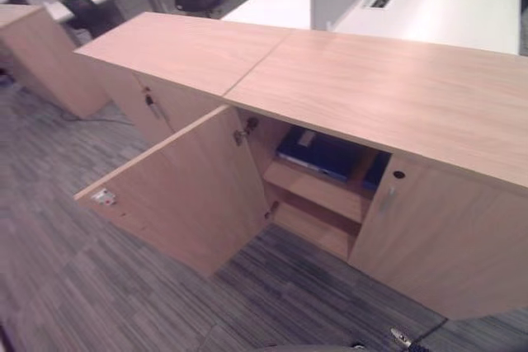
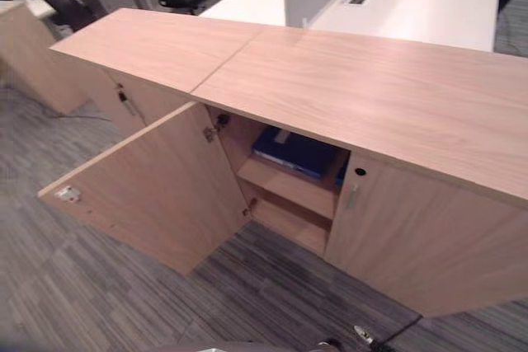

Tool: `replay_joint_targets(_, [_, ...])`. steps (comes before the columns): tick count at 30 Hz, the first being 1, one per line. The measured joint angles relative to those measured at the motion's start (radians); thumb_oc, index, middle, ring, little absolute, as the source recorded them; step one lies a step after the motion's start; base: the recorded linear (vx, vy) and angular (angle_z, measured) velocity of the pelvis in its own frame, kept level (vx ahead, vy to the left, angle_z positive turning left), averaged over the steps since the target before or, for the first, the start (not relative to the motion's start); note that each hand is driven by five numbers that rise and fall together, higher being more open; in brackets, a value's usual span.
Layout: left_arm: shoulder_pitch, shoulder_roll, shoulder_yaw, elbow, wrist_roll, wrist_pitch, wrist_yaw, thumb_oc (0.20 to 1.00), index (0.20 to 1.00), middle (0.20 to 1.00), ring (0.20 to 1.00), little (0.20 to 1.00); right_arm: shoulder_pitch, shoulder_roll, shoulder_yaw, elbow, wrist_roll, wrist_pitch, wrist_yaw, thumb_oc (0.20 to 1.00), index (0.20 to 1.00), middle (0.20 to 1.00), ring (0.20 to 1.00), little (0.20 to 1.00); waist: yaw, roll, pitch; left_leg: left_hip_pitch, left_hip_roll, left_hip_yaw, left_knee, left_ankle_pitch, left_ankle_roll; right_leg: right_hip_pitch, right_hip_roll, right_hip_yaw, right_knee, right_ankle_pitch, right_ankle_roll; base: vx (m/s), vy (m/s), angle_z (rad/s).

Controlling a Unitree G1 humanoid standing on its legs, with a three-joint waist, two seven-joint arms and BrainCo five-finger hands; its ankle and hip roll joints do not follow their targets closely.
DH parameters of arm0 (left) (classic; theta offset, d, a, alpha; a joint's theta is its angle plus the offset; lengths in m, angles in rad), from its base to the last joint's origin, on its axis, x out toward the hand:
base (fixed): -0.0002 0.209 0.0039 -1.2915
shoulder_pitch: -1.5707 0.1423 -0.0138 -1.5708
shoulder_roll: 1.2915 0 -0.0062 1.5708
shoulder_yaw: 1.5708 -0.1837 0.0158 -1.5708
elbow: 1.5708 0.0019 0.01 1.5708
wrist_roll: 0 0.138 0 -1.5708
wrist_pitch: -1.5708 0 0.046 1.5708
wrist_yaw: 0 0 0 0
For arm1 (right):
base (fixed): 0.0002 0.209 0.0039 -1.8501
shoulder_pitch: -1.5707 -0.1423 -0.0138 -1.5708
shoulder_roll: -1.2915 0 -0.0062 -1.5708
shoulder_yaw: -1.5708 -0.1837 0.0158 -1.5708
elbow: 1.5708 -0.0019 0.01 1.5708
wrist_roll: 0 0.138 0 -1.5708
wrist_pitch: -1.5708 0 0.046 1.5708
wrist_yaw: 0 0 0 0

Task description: Put the empty folder in the office cabinet

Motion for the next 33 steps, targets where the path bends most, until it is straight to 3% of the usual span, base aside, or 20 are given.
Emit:
replay_joint_targets(1, [-0.017, -0.007, 0.011, -0.022, -0.027, -0.006, 0.015, 1.000, 1.000, 1.000, 1.000, 1.000, -0.008, -0.009, -0.028, -0.004, -0.001, -0.003, 0.000, 1.000, 1.000, 1.000, 1.000, 1.000, -0.019, 0.018, 0.027, 0.004, 0.002, -0.049, 0.004, 0.001, 0.021, -0.053, -0.032, 0.109, 0.144, -0.035, 0.008, -0.12, -0.051, 1.17])
replay_joint_targets(2, [-0.018, -0.003, 0.015, -0.044, -0.040, -0.015, 0.020, 1.000, 1.000, 1.000, 1.000, 1.000, -0.008, -0.011, -0.027, -0.004, -0.001, 0.000, -0.001, 1.000, 1.000, 1.000, 1.000, 1.000, -0.028, 0.026, 0.032, 0.009, 0.001, -0.072, -0.009, 0.019, 0.033, -0.091, -0.051, 0.190, 0.193, -0.077, 0.054, -0.10, -0.122, 1.03])
replay_joint_targets(3, [-0.011, 0.012, 0.045, -0.075, -0.069, -0.027, 0.035, 1.000, 1.000, 1.000, 1.000, 1.000, -0.019, 0.002, -0.027, 0.002, -0.001, 0.004, -0.001, 1.000, 1.000, 1.000, 1.000, 1.000, -0.015, 0.017, 0.038, -0.002, -0.002, -0.084, -0.009, 0.032, 0.026, -0.122, -0.065, 0.292, 0.179, -0.078, 0.058, -0.05, -0.091, 0.61])
replay_joint_targets(4, [-0.008, 0.019, 0.065, -0.102, -0.080, -0.037, 0.044, 1.000, 1.000, 1.000, 1.000, 1.000, -0.024, 0.011, -0.028, 0.002, -0.001, 0.004, -0.001, 1.000, 1.000, 1.000, 1.000, 1.000, -0.009, 0.009, 0.049, -0.007, -0.006, -0.087, -0.013, 0.041, 0.019, -0.133, -0.077, 0.329, 0.169, -0.076, 0.060, -0.01, -0.129, 0.39])
replay_joint_targets(5, [0.002, 0.030, 0.091, -0.143, -0.107, -0.047, 0.062, 1.000, 1.000, 1.000, 1.000, 1.000, -0.017, 0.024, -0.029, 0.004, -0.001, 0.005, 0.000, 1.000, 1.000, 1.000, 1.000, 1.000, -0.005, -0.024, 0.065, -0.008, -0.018, -0.104, -0.016, 0.029, 0.024, -0.141, -0.093, 0.346, 0.122, -0.070, 0.069, 0.02, -0.080, 0.32])
replay_joint_targets(6, [0.062, 0.051, 0.115, -0.232, -0.134, -0.065, 0.081, 1.000, 1.000, 1.000, 1.000, 1.000, -0.021, 0.060, -0.028, 0.000, -0.001, 0.005, -0.005, 1.000, 1.000, 1.000, 1.000, 1.000, 0.026, -0.056, 0.067, -0.004, -0.021, -0.113, -0.022, 0.043, 0.012, -0.127, -0.093, 0.338, 0.049, -0.055, 0.072, 0.00, -0.243, 0.35])
replay_joint_targets(7, [0.094, 0.058, 0.117, -0.266, -0.144, -0.073, 0.087, 1.000, 1.000, 1.000, 1.000, 1.000, -0.020, 0.076, -0.029, 0.001, -0.001, 0.005, -0.004, 1.000, 1.000, 1.000, 1.000, 1.000, 0.026, -0.071, 0.068, -0.002, -0.017, -0.123, -0.022, 0.046, 0.006, -0.116, -0.083, 0.345, 0.028, -0.019, 0.064, 0.02, -0.261, 0.39])
replay_joint_targets(8, [0.175, 0.042, 0.132, -0.422, -0.150, -0.052, 0.126, 1.000, 1.000, 1.000, 1.000, 1.000, -0.019, 0.086, -0.031, -0.009, -0.001, 0.013, -0.006, 1.000, 1.000, 1.000, 1.000, 1.000, 0.035, -0.071, 0.063, 0.001, 0.011, -0.142, -0.013, 0.050, -0.020, -0.087, -0.044, 0.324, -0.012, 0.023, 0.065, 0.03, -0.331, 0.26])
replay_joint_targets(9, [0.246, 0.031, 0.154, -0.555, -0.150, -0.052, 0.129, 1.000, 1.000, 1.000, 1.000, 1.000, -0.011, 0.093, -0.051, -0.008, 0.000, 0.014, -0.006, 1.000, 1.000, 1.000, 1.000, 1.000, 0.040, -0.083, 0.062, -0.004, 0.025, -0.137, -0.005, 0.045, -0.032, -0.081, -0.025, 0.336, -0.039, 0.025, 0.064, 0.06, -0.236, 0.09])
replay_joint_targets(10, [0.321, 0.021, 0.181, -0.697, -0.145, -0.064, 0.142, 1.000, 1.000, 1.000, 1.000, 1.000, -0.003, 0.094, -0.072, -0.012, 0.000, 0.004, -0.008, 1.000, 1.000, 1.000, 1.000, 1.000, 0.085, -0.080, 0.057, 0.006, 0.050, -0.136, -0.002, 0.051, -0.045, -0.041, 0.015, 0.329, -0.092, 0.045, 0.046, 0.03, -0.228, -0.05])
replay_joint_targets(12, [0.384, 0.018, 0.250, -0.905, -0.084, -0.082, 0.177, 1.000, 1.000, 1.000, 1.000, 1.000, 0.013, 0.091, -0.096, -0.007, 0.000, 0.000, -0.018, 1.000, 1.000, 1.000, 1.000, 1.000, 0.118, -0.089, 0.044, 0.016, 0.081, -0.138, -0.002, 0.051, -0.050, 0.006, 0.055, 0.308, -0.169, 0.069, 0.031, 0.01, -0.239, 0.10])
replay_joint_targets(16, [0.285, 0.052, 0.373, -0.917, 0.135, -0.104, 0.333, 1.000, 1.000, 1.000, 1.000, 1.000, 0.008, 0.061, -0.100, -0.013, 0.004, -0.005, -0.038, 1.000, 1.000, 1.000, 1.000, 1.000, 0.131, -0.070, 0.024, 0.016, 0.110, -0.154, 0.001, 0.063, -0.070, 0.054, 0.099, 0.278, -0.222, 0.079, 0.016, 0.03, -0.162, 0.17])
replay_joint_targets(19, [0.203, 0.088, 0.395, -0.939, 0.226, -0.132, 0.395, 1.000, 1.000, 1.000, 1.000, 1.000, 0.000, 0.064, -0.097, -0.003, 0.004, -0.006, -0.049, 1.000, 1.000, 1.000, 1.000, 1.000, 0.131, -0.070, 0.019, 0.018, 0.116, -0.160, 0.001, 0.067, -0.085, 0.066, 0.107, 0.263, -0.224, 0.076, 0.013, 0.01, -0.127, 0.16])
replay_joint_targets(21, [0.095, 0.191, 0.379, -0.930, 0.290, -0.116, 0.425, 1.000, 1.000, 1.000, 1.000, 1.000, -0.010, 0.048, -0.090, 0.006, 0.004, -0.006, -0.047, 1.000, 1.000, 1.000, 1.000, 1.000, 0.127, -0.072, 0.026, -0.005, 0.125, -0.173, 0.038, 0.065, -0.118, 0.063, 0.115, 0.257, -0.224, 0.061, 0.011, 0.04, -0.189, 0.15])
replay_joint_targets(22, [0.049, 0.247, 0.393, -0.939, 0.326, -0.131, 0.439, 1.000, 1.000, 1.000, 1.000, 1.000, -0.023, 0.050, -0.089, 0.002, 0.004, -0.015, -0.051, 1.000, 1.000, 1.000, 1.000, 1.000, 0.130, -0.090, 0.036, -0.020, 0.127, -0.166, 0.070, 0.063, -0.127, 0.064, 0.109, 0.255, -0.224, 0.061, 0.011, 0.07, -0.096, 0.08])
replay_joint_targets(26, [-0.068, 0.410, 0.378, -0.910, 0.461, -0.111, 0.483, 1.000, 1.000, 1.000, 1.000, 1.000, -0.037, 0.032, -0.052, 0.011, 0.003, -0.017, -0.048, 1.000, 1.000, 1.000, 1.000, 1.000, 0.109, -0.114, 0.058, -0.036, 0.144, -0.165, 0.159, 0.054, -0.137, 0.082, 0.114, 0.285, -0.227, 0.052, -0.010, 0.02, 0.006, -0.11])
replay_joint_targets(30, [-0.116, 0.539, 0.383, -0.878, 0.568, -0.088, 0.530, 1.000, 1.000, 1.000, 1.000, 1.000, -0.039, -0.014, -0.032, 0.011, -0.001, -0.022, -0.042, 1.000, 1.000, 1.000, 1.000, 1.000, 0.088, -0.082, 0.067, -0.036, 0.156, -0.165, 0.133, 0.035, -0.139, 0.032, 0.115, 0.329, -0.192, 0.054, -0.016, 0.11, 0.075, -0.33])
replay_joint_targets(31, [-0.143, 0.583, 0.385, -0.857, 0.580, -0.081, 0.537, 1.000, 1.000, 1.000, 1.000, 1.000, -0.036, -0.038, -0.028, 0.016, -0.001, -0.024, -0.042, 1.000, 1.000, 1.000, 1.000, 1.000, 0.083, -0.051, 0.058, -0.023, 0.162, -0.175, 0.089, 0.013, -0.143, 0.013, 0.124, 0.341, -0.184, 0.065, -0.022, 0.14, 0.063, -0.32])
replay_joint_targets(33, [-0.217, 0.668, 0.368, -0.795, 0.611, -0.068, 0.538, 1.000, 1.000, 1.000, 1.000, 1.000, -0.022, -0.035, -0.026, 0.041, -0.002, -0.020, -0.036, 1.000, 1.000, 1.000, 1.000, 1.000, 0.084, -0.060, 0.061, -0.015, 0.150, -0.161, 0.075, 0.021, -0.136, 0.007, 0.120, 0.370, -0.201, 0.082, -0.019, 0.13, 0.066, -0.23])
